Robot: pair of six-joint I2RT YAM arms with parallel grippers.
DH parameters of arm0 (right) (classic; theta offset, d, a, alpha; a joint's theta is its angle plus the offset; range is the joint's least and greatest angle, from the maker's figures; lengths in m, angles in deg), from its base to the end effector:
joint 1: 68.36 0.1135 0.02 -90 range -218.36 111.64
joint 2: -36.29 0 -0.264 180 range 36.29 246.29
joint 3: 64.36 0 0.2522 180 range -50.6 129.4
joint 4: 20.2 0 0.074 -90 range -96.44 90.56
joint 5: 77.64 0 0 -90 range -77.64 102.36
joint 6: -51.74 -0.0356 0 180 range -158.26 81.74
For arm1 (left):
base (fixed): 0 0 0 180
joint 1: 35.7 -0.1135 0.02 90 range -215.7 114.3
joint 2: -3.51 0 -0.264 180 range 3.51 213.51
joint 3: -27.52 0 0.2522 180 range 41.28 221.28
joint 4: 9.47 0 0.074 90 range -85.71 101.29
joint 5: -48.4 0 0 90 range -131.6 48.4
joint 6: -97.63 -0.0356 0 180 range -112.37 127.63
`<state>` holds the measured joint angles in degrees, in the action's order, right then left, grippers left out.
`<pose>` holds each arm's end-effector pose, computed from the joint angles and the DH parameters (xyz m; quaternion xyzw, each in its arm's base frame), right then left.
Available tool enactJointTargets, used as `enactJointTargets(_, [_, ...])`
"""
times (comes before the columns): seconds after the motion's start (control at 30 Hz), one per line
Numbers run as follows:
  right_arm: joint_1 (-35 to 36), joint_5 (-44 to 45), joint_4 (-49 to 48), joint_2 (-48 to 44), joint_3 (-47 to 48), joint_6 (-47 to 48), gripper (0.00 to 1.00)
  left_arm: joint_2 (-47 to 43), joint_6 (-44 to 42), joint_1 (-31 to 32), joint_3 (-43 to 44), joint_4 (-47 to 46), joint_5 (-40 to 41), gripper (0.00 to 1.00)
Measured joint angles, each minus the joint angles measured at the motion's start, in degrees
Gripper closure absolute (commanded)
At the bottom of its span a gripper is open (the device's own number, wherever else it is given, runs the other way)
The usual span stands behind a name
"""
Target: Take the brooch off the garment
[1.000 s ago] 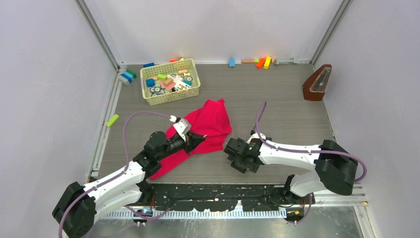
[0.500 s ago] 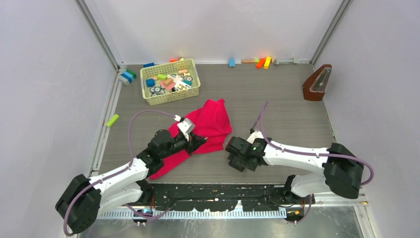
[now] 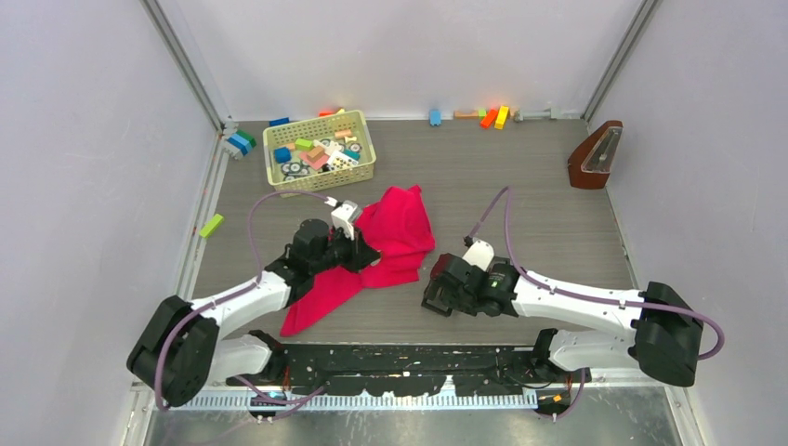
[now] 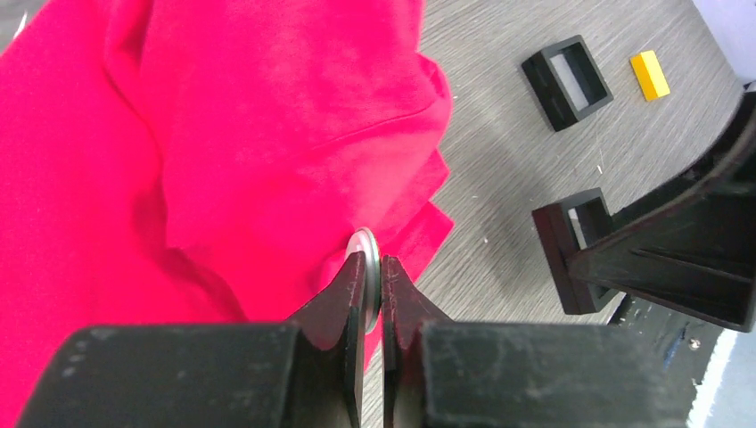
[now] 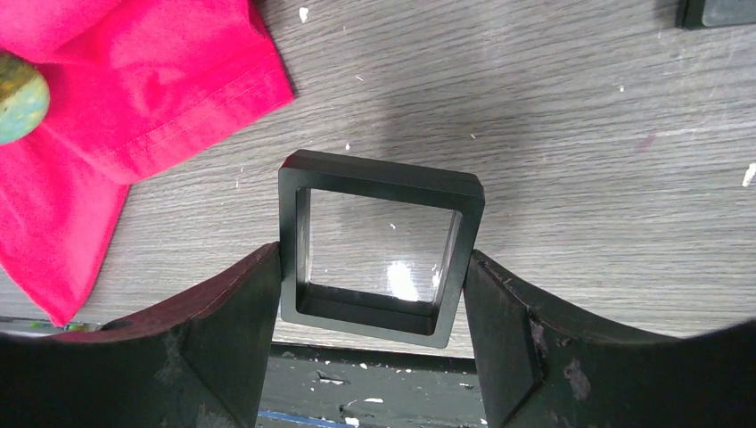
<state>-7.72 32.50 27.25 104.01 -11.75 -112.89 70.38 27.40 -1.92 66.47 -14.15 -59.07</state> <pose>0.1151 0.1795 0.1967 0.1576 0.9443 0.1513 0.2459 0.1922 -0.1414 0.1956 0.1836 0.8090 -0.3582 0.4284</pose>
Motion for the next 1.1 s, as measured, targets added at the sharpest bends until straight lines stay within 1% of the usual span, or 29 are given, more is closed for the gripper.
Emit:
enactJointTargets(0.1, [0.0, -0.15, -0.37, -0.7, -0.13, 1.07, 0.42, 2.6, 2.62, -4.44, 0.02, 0.0, -4.13, 1.0])
enactJointTargets(0.2, [0.0, -0.13, -0.68, -2.1, -0.13, 2.1, 0.43, 7.21, 5.01, -8.0, 0.81, 0.13, -8.44, 1.0])
enactJointTargets(0.4, [0.0, -0.07, -0.94, -3.1, -0.13, 4.09, 0.44, 17.29, 7.45, -10.75, 5.18, 1.11, -15.96, 1.0])
enactJointTargets(0.43, [0.0, -0.07, -0.94, -3.23, -0.13, 4.31, 0.43, 18.78, 7.89, -11.04, 5.99, 1.38, -17.11, 0.98])
enactJointTargets(0.57, [0.0, 0.15, -1.22, -3.52, -0.13, 5.27, 0.44, 20.65, 8.37, -11.41, 7.06, 2.14, -18.99, 0.81])
enactJointTargets(0.73, [0.0, 0.2, -2.36, -3.52, -0.13, 6.88, 0.44, 18.71, 8.35, -11.41, 6.78, 3.54, -18.64, 0.54])
enactJointTargets(0.8, [0.0, 0.2, -2.69, -3.52, -0.13, 7.69, 0.44, 15.93, 8.13, -11.41, 6.1, 3.72, -18.21, 0.39])
enactJointTargets(0.93, [0.0, 0.35, -3.28, -3.52, -0.13, 9.33, 0.44, 8.85, 7.89, -11.43, 4.2, 3.26, -16.83, 0.03])
enactJointTargets(0.97, [0.0, 0.37, -3.43, -3.52, -0.13, 9.75, 0.44, 7.34, 7.82, -11.43, 3.72, 3.08, -16.41, 0.01])
enactJointTargets(1.1, [0.0, 0.46, -3.98, -3.58, -0.13, 11.23, 0.44, 1.6, 8.11, -11.41, 1.6, 2.84, -13.86, 0.0])
